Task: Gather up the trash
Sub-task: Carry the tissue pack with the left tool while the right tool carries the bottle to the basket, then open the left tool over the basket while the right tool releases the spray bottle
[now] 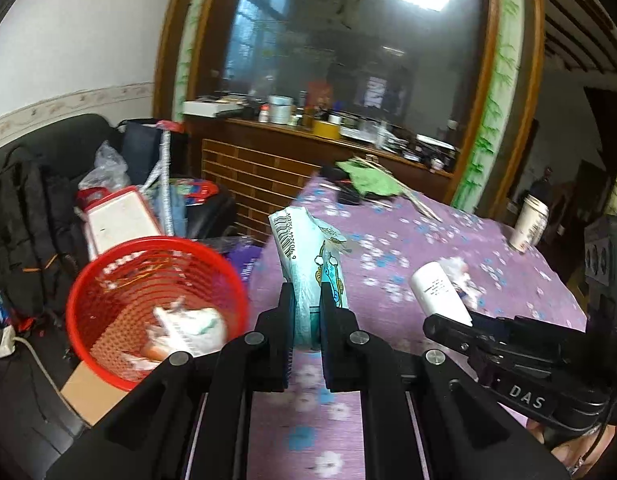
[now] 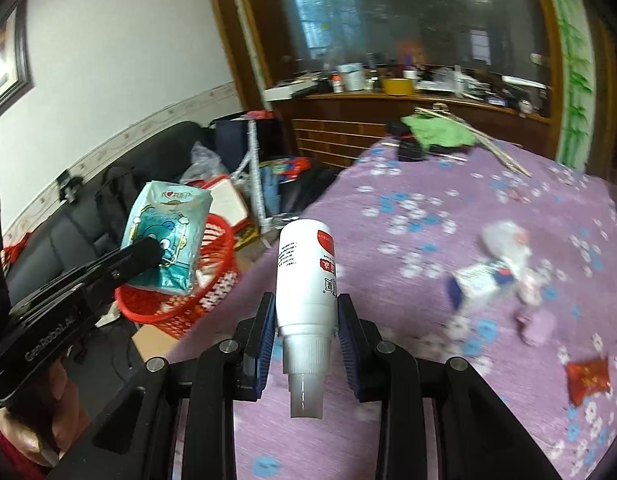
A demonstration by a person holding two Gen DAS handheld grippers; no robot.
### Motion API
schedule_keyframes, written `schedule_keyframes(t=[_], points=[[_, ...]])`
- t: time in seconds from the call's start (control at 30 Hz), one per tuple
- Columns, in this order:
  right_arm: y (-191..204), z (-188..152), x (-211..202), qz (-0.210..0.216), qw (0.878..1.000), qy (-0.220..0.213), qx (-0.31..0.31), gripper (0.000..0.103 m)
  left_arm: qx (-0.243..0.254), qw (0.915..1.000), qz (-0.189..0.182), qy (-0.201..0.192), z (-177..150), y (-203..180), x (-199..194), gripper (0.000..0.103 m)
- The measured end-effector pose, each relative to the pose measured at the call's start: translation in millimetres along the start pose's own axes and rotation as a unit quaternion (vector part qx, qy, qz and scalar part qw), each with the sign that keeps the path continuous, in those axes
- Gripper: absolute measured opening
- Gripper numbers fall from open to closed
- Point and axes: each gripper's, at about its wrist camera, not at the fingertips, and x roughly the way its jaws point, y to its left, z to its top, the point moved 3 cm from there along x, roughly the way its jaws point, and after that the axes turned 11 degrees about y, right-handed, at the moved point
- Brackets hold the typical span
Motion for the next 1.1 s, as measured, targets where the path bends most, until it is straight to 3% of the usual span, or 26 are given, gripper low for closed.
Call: schedule_keyframes(t=[0.5, 0.87, 0.9, 0.93, 1.0, 1.1], points=[[103.4, 51.4, 72.0, 0.067, 0.995, 0.050, -0.059, 0.033, -0.074, 0.9963, 0.040, 0.016, 11.4, 130.6, 8.0, 0.010], [136.4, 71.0, 136.0, 0.071, 0.992, 0.090, -0.060, 0.036, -0.080, 0.9951, 0.032, 0.047, 14.3, 166.4, 41.7, 0.011], [136.8, 73.2, 139.3, 0.068, 0.992, 0.091, -0.060, 0.042, -0.076, 0.9955, 0.032, 0.047, 14.9, 166.3, 43.2, 0.013], [135.9, 74.3, 139.9, 0.060, 0.992, 0.090, -0.059, 0.045, -0.072, 0.9956, 0.038, 0.047, 15.3, 166.6, 44.0, 0.024], [129.5, 78.5, 132.1, 0.052, 0.994, 0.078, -0.050, 0.045, -0.077, 0.9951, 0.041, 0.047, 15.8, 168.6, 43.0, 0.056], [112.1, 78.3, 105.2, 0.043, 0.997, 0.053, -0.037, 0.045, -0.074, 0.9959, 0.032, 0.042, 19.9, 164.9, 38.1, 0.058]])
